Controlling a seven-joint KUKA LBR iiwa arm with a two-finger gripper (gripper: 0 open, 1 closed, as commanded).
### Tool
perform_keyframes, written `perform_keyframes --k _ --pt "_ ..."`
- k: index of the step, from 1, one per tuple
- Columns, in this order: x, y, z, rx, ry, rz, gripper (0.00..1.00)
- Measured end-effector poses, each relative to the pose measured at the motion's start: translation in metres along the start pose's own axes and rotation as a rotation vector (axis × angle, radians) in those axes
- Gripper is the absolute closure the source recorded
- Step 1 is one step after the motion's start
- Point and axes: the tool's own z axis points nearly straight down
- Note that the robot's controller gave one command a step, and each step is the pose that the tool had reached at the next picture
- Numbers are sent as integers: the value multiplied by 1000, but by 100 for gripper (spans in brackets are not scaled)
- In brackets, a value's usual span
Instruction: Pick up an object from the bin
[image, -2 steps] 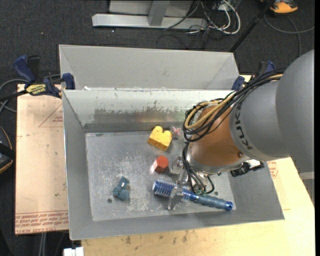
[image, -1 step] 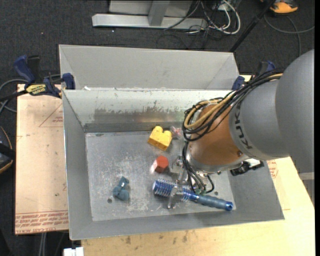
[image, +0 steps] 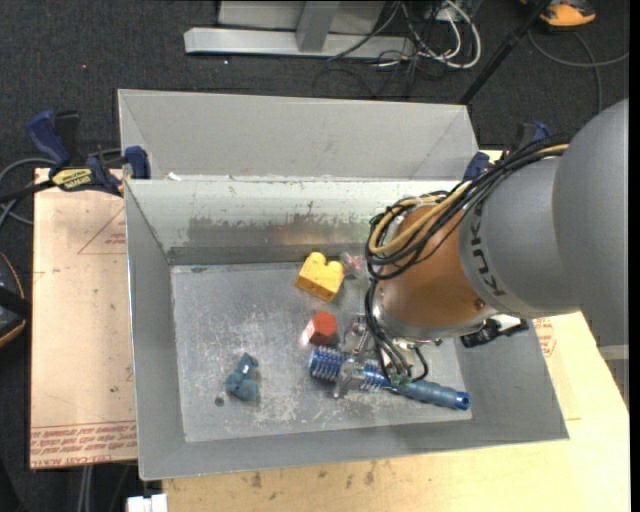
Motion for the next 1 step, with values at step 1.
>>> perform_keyframes --k 1 --pt "-2 1 -51 3 7 -2 100"
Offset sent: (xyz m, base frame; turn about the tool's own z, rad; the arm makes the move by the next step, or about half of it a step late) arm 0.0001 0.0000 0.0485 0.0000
